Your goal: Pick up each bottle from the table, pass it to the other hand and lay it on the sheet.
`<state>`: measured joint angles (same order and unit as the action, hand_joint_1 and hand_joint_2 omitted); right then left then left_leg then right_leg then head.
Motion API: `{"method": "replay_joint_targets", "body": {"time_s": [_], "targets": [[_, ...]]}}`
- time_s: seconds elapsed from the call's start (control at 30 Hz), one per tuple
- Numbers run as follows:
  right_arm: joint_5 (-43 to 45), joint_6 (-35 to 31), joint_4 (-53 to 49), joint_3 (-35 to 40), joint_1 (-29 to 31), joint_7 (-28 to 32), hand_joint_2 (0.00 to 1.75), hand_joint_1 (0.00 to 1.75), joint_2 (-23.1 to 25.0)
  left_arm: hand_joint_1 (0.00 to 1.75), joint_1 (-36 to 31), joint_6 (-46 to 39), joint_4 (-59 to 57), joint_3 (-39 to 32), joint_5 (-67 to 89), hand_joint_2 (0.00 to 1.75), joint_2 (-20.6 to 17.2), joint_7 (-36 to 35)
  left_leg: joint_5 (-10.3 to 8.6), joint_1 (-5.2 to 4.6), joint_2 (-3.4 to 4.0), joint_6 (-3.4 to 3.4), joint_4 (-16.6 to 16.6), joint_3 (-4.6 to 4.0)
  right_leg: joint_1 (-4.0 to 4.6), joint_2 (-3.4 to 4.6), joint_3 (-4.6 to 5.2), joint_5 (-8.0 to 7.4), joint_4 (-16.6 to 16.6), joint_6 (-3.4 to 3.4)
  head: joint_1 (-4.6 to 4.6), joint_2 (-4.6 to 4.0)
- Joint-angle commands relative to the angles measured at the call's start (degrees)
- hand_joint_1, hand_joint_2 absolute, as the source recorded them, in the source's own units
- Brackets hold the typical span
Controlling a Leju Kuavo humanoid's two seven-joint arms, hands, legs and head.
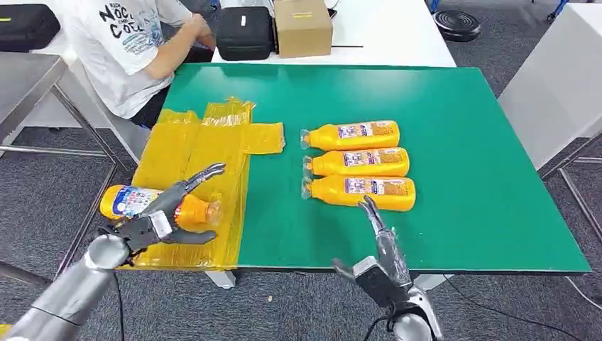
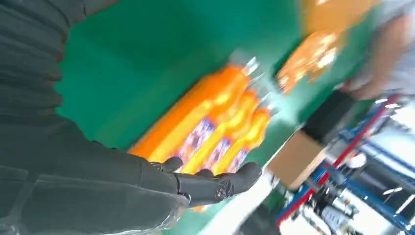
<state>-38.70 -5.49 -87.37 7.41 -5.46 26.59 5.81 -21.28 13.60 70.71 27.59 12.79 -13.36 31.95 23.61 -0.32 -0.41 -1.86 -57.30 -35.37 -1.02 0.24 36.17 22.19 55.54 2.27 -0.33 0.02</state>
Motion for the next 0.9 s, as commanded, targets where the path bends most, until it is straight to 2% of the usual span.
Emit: {"method": "replay_joint_targets", "body": {"time_s": [0.03,0.1,0.13,0.23,0.3,0.4,0.47,0.63,0.9], "targets": [[-7.92,-0.1,14.49,-0.46,18.8,-5.79,1.75,0.0,-7.97,0.0,1.9,-19.87,-12.73,-10.95,-11.55,1.75,23.36,-0.21,0.02,-0.02,0.01,-0.03,0.03,0.15,-0.01,0.0,-0.23,-0.03,-0.13,0.04,0.0,0.0],[-7.72,-0.02,16.91,-0.29,20.61,-5.4,1.75,0.0,-8.09,0.0,2.04,-20.42,-12.3,-11.56,-13.34,1.75,23.43,0.0,0.06,0.01,0.29,0.0,0.02,0.23,0.01,0.27,-0.3,-0.14,-0.16,0.02,0.0,0.0],[-8.43,0.26,21.03,0.68,24.61,-6.43,1.75,0.0,-8.58,0.0,2.23,-19.91,-12.65,-13.37,-18.71,1.75,24.18,-2.05,0.12,0.0,0.23,0.02,-0.04,0.28,-0.01,0.22,-0.39,-0.08,-0.12,0.0,0.0,0.0],[-10.84,-0.06,34.18,3.17,35.62,-8.65,1.75,0.0,-10.19,0.0,1.48,-21.74,-14.35,-12.78,-23.2,1.75,24.15,-0.75,-0.05,-0.1,0.34,-0.09,-0.02,0.14,-0.11,0.26,-0.12,-0.23,-0.08,0.05,0.04,0.0],[-12.0,0.17,40.96,4.51,39.82,-8.9,1.75,0.0,-11.68,0.0,0.66,-22.23,-15.84,-12.17,-24.5,1.75,24.21,-0.38,-0.07,-0.07,0.42,-0.12,-0.02,0.17,-0.08,0.35,-0.19,-0.21,-0.07,0.03,-0.07,0.0],[-11.93,-0.55,43.03,4.93,40.45,-8.05,1.75,0.0,-12.02,0.0,0.51,-22.56,-16.16,-11.77,-24.78,1.75,24.04,-0.05,-0.08,-0.02,0.31,-0.11,-0.04,0.21,-0.02,0.17,-0.26,-0.19,-0.05,0.07,-0.02,0.0],[-12.0,0.89,44.82,5.81,41.22,-8.32,1.75,0.0,-12.51,0.0,0.49,-23.13,-16.22,-11.66,-25.04,1.75,23.93,0.08,-0.19,-0.03,0.03,-0.16,-0.02,0.07,-0.02,-0.04,-0.14,-0.18,-0.03,0.11,-0.02,0.0],[-11.16,3.59,52.42,7.43,44.11,-7.58,1.75,0.0,-13.36,0.0,-0.1,-23.89,-17.64,-10.7,-24.89,1.75,23.65,0.45,-0.16,0.0,-0.01,-0.16,-0.02,0.06,0.02,-0.13,-0.18,-0.15,-0.01,0.11,-0.04,0.0],[-9.44,4.94,51.67,8.15,42.34,-5.72,1.75,0.0,-13.91,0.0,-0.47,-24.16,-17.74,-9.64,-24.29,1.75,23.01,0.55,-0.08,0.05,-0.09,-0.11,-0.07,0.11,0.07,-0.21,-0.27,-0.06,0.01,0.05,-0.02,0.0]]}}
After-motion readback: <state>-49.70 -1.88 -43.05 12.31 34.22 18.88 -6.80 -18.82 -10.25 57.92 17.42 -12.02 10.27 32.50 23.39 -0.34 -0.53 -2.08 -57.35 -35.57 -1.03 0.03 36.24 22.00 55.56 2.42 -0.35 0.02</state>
